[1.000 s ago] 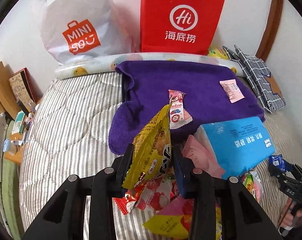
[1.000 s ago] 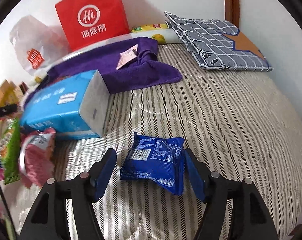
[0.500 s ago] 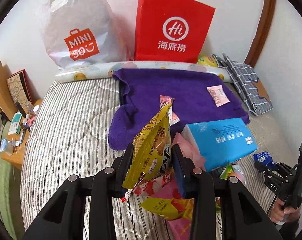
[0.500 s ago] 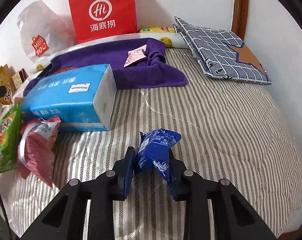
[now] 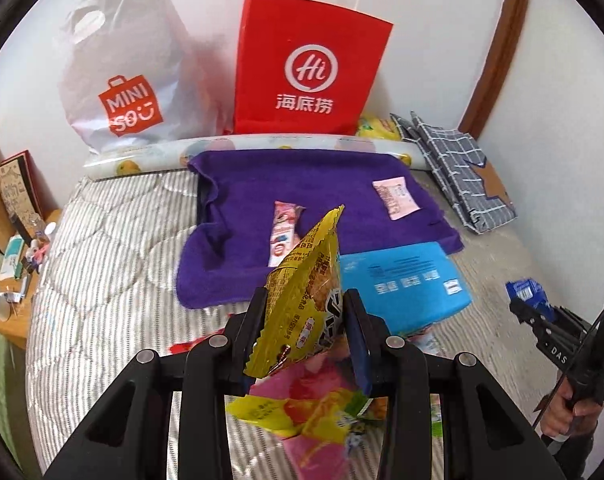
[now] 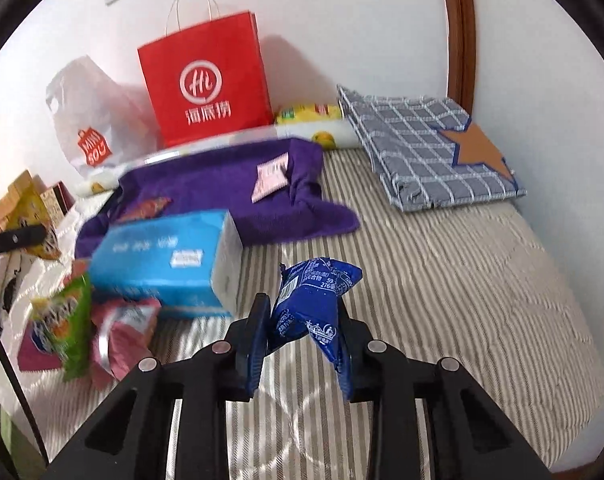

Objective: Organize snacks
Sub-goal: 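Lift the blue packet with the right gripper while the left grasps and lifts the yellow chip bag, then carry the blue packet and yellow chip bag toward the purple towel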

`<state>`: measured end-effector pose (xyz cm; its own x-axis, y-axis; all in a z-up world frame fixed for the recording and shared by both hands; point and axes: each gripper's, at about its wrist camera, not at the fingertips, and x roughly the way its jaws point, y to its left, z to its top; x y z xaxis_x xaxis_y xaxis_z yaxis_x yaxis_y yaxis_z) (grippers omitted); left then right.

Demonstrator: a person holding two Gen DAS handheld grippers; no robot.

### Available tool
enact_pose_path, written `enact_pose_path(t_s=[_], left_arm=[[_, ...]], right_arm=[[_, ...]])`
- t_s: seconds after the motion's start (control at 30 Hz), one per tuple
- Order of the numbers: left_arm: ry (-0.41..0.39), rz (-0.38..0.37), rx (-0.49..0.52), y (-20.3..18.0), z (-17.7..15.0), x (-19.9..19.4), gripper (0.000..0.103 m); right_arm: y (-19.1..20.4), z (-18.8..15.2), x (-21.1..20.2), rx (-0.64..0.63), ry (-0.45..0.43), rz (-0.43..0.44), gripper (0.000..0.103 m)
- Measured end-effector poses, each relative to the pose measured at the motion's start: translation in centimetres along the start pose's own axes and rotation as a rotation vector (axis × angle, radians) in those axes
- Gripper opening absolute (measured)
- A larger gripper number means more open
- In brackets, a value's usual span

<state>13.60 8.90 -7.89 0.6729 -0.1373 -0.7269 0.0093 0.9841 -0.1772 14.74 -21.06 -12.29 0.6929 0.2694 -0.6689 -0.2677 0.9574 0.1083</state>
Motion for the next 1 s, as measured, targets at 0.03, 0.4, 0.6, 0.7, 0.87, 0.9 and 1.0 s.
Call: enact_pose_path(t_s=[0.03,0.4,0.6,0.7,0.87,0.9,1.0], left_arm=[[0.002,-0.009,-0.003,-0.2,0.1,0.0,0.037],[-0.003,-0.081,0.001,-2.5,0.6,0.4,0.037],[-0.003,-0.089,0.012,-3.1,1.0,0.8,0.037],[-0.002,-0.088,0.018,-3.4,1.4,1.1,0.037],[-0.011,-0.079,0.04,-3.5,2.2,1.3,0.037],[-0.011,-0.08,0.044,-3.5,2.5,1.4,0.037],[-0.018,-0.072,0.053,-3.4,3.3,1.6,0.037]], right_arm=[[0.1,0.4,-0.1,0.001,-0.007,0.002,0.028],[2.3,3.4,-0.4,-0.015,-0.068,0.067,0.028],[3.2,4.5,0.0,-0.023,-0.075,0.078,0.028],[3.7,5.2,0.0,-0.034,-0.085,0.079,0.028],[4.2,6.8,0.6,-0.045,-0.1,0.072,0.028],[4.2,7.1,0.8,-0.046,-0.102,0.068,0.028],[4.3,8.2,1.5,-0.039,-0.105,0.068,0.028]])
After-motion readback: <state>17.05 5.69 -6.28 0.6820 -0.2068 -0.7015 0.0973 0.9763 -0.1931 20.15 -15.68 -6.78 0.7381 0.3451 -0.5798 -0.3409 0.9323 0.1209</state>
